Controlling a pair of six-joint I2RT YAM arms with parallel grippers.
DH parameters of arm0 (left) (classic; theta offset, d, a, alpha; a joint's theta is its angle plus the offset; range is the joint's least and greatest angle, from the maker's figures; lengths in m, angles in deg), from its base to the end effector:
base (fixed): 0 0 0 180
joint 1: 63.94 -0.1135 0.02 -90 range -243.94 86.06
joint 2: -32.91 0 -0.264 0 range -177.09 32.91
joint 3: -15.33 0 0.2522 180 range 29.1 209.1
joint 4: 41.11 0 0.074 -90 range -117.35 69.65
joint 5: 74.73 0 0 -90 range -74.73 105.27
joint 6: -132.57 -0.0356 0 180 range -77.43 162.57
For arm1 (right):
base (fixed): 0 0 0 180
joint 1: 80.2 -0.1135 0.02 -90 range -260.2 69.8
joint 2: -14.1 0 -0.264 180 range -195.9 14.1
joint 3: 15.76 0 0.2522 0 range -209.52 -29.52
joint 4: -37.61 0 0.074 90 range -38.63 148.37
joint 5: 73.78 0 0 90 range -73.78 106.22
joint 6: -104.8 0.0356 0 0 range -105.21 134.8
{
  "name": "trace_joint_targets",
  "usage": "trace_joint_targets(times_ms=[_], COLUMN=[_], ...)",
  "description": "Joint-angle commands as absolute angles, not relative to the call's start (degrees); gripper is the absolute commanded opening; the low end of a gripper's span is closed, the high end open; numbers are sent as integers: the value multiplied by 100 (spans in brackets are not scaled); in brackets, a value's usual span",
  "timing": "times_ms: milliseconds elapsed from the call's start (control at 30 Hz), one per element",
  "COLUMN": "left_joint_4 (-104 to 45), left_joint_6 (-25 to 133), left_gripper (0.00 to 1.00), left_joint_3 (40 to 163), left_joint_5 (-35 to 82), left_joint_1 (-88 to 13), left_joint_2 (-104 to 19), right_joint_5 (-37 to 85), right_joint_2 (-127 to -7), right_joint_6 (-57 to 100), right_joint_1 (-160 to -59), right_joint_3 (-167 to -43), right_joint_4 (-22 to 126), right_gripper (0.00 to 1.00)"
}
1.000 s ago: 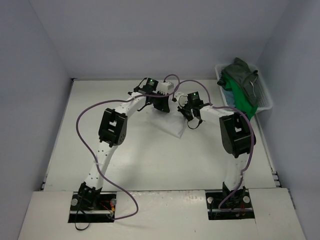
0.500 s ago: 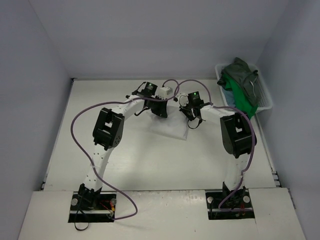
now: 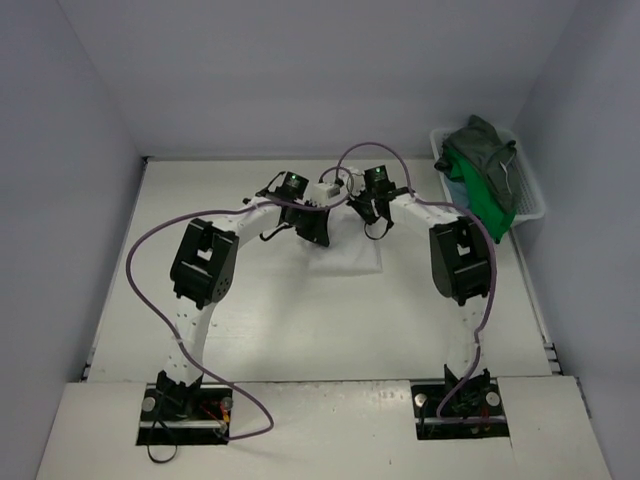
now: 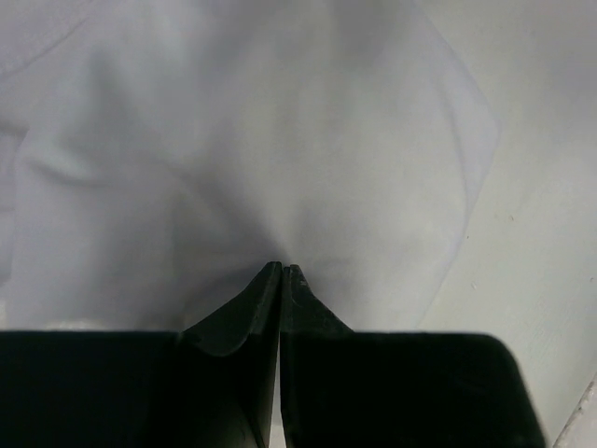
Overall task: Fold and stack the t-shirts
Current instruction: Fold the tshirt
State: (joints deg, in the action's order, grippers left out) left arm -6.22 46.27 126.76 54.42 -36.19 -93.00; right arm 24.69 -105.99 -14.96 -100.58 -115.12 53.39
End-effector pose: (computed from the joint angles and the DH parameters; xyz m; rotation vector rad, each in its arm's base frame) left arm 0.4189 -0.2458 0.1872 0.8196 2.3113 -1.0761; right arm 0.4444 0.1707 0.1877 -1.0063 1.9574 0.0717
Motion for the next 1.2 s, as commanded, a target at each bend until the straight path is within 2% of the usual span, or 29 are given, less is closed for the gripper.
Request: trace_joint_targets(times_ms=[0,167,467,667,767,1000,1167], left_joint_4=[-863,-863,-644,-37,236,192,-263], left_joint_6=[4705,4793,4600,4512,4494,4503,4845], left_gripper=[0,0,0,0,0,0,0], left_joint_3=[12771,12797,12858,13465,13370,12369,11717], left_joint_5=[5631,5614,5254,5332,5446,5684,6279], left_joint_1=[-3695,-3818,-3889,-4424,-4652,-4838,-4847], left_joint_2=[-8750,-8644,-8346,-8161,-8056,-7546,-7633], right_joint_5=[2572,2238,1316,612,401,918,1418], right_joint_2=[-11077,-11158,-10483,-9919,-9752,-9243,-9224], right_joint_6=[-1526,-1482,-1403,-1439,-1430,-1324,-1307], right_joint_1=[-10269,-10375,-10384,-10393,-10436,-10665,-11051], right_joint_3=[-12091,-12488,-12040,-11969,-12066,-11882,-11548], right_joint_4=[5488,5567,5550,5558,5654,6042,6147], right_gripper=[0,0,0,0,0,0,0])
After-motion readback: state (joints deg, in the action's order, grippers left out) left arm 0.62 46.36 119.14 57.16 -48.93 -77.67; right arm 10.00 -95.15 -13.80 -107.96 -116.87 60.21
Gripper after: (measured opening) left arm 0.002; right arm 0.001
